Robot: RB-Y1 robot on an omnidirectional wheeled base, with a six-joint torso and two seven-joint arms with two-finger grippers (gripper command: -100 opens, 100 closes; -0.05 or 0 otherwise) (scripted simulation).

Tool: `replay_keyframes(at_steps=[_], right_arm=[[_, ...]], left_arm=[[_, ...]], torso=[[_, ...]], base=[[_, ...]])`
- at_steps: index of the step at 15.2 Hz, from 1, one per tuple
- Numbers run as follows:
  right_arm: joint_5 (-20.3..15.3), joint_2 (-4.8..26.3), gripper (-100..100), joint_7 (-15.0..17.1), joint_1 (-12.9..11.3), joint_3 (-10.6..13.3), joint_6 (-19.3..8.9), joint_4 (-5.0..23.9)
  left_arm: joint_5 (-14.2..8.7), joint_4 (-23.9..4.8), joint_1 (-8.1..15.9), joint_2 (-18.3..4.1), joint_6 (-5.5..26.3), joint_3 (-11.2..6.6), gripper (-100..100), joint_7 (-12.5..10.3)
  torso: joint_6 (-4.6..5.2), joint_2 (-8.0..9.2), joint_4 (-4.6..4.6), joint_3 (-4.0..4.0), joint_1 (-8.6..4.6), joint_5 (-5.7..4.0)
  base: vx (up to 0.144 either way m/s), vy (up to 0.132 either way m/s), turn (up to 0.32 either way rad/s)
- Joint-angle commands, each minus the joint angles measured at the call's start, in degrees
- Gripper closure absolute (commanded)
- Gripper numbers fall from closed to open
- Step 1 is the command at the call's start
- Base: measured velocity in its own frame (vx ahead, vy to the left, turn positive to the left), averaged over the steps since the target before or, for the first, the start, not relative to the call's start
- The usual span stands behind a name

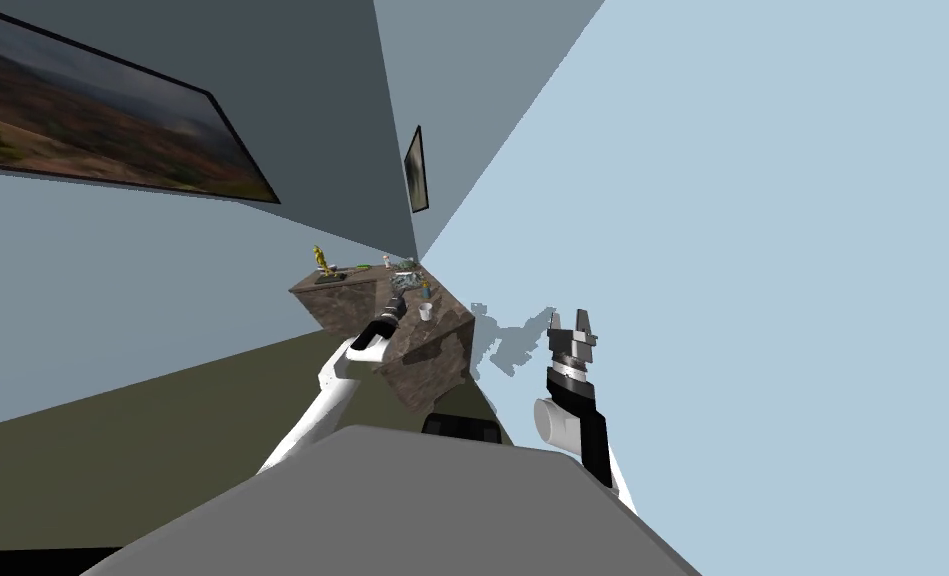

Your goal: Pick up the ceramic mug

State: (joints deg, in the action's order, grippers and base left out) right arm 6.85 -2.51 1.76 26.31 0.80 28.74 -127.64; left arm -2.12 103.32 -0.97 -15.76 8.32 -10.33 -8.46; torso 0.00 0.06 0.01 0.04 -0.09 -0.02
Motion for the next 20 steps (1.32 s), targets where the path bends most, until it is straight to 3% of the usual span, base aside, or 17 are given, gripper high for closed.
replay_keyframes(at_steps=[1, 3, 4, 6, 7, 10, 11, 13, 14, 17, 18, 20], right_arm=[[0.0, 0.0, 0, 0.0, 0.0, 0.0, 0.0, 0.0], [0.0, 0.0, 0, 0.0, 0.0, 0.0, 0.0, 0.0], [0.0, 0.0, 0, 0.0, 0.0, 0.0, 0.0, 0.0], [0.0, 0.0, 0, 0.0, 0.0, 0.0, 0.0, 0.0], [0.0, 0.0, 0, 0.0, 0.0, 0.0, 0.0, 0.0], [0.0, 0.0, 0, 0.0, 0.0, 0.0, 0.0, 0.0], [0.0, 0.0, 0, 0.0, 0.0, 0.0, 0.0, 0.0], [0.0, 0.0, 0, 0.0, 0.0, 0.0, 0.0, 0.0], [0.0, 0.0, 0, 0.0, 0.0, 0.0, 0.0, 0.0], [0.0, 0.0, 0, 0.0, 0.0, 0.0, 0.0, 0.0], [0.0, 0.0, 0, 0.0, 0.0, 0.0, 0.0, 0.0], [0.0, 0.0, 0, 0.0, 0.0, 0.0, 0.0, 0.0]], left_arm=[[-0.3, -2.9, 2.9, -1.4, 2.9, -1.28, -100, -0.9], [-0.3, -3.8, 3.4, -1.4, 4.4, -1.28, -100, -0.9], [-0.5, -5.5, 5.3, -2.6, 6.2, -2.41, -100, -1.8], [-0.5, -6.7, 6.2, -2.6, 8.2, -2.41, -100, -1.8], [-0.7, -8.8, 8.5, -3.8, 9.6, -3.55, -100, -2.6], [-0.7, -9.7, 9.0, -3.8, 12.1, -3.55, -100, -2.6], [-0.9, -12.3, 11.4, -5.1, 14.0, -4.72, -100, -3.5], [-0.9, -12.8, 11.8, -5.1, 16.1, -4.72, -100, -3.5], [-1.1, -15.1, 14.3, -6.3, 17.5, -5.89, -100, -4.4], [-1.1, -15.9, 14.6, -6.3, 20.1, -5.89, -100, -4.4], [-1.2, -18.5, 17.3, -7.4, 22.0, -7.08, -100, -5.3], [-1.2, -19.1, 17.3, -7.4, 24.1, -7.08, -100, -5.3]], torso=[[0.00, 0.00, 0.00, 0.00, 0.00, 0.00], [0.03, 0.00, 0.00, 0.00, -0.01, 0.00], [-0.01, 0.00, 0.00, 0.00, 0.01, 0.00], [0.03, 0.00, 0.00, 0.00, 0.00, 0.00], [0.00, -0.01, 0.00, 0.00, 0.02, 0.00], [0.00, -0.01, 0.00, -0.01, 0.03, 0.01], [-0.02, -0.02, 0.00, -0.01, 0.06, 0.01], [0.03, -0.03, 0.00, -0.02, 0.02, 0.00], [0.00, -0.02, 0.00, -0.01, 0.04, 0.01], [-0.01, -0.03, -0.01, -0.02, 0.05, 0.01], [-0.02, -0.03, -0.01, -0.01, 0.06, 0.02], [0.02, -0.03, -0.01, -0.02, 0.05, 0.01]], base=[[-0.015, -0.028, -0.181], [-0.013, -0.024, -0.106], [-0.018, -0.027, -0.125], [-0.014, -0.023, -0.117], [-0.011, -0.024, -0.147], [-0.008, -0.016, -0.081], [-0.005, -0.020, -0.147], [-0.008, -0.016, -0.138], [-0.007, -0.017, -0.144], [-0.004, -0.012, -0.074], [-0.004, -0.016, -0.140], [-0.004, -0.010, -0.130]])
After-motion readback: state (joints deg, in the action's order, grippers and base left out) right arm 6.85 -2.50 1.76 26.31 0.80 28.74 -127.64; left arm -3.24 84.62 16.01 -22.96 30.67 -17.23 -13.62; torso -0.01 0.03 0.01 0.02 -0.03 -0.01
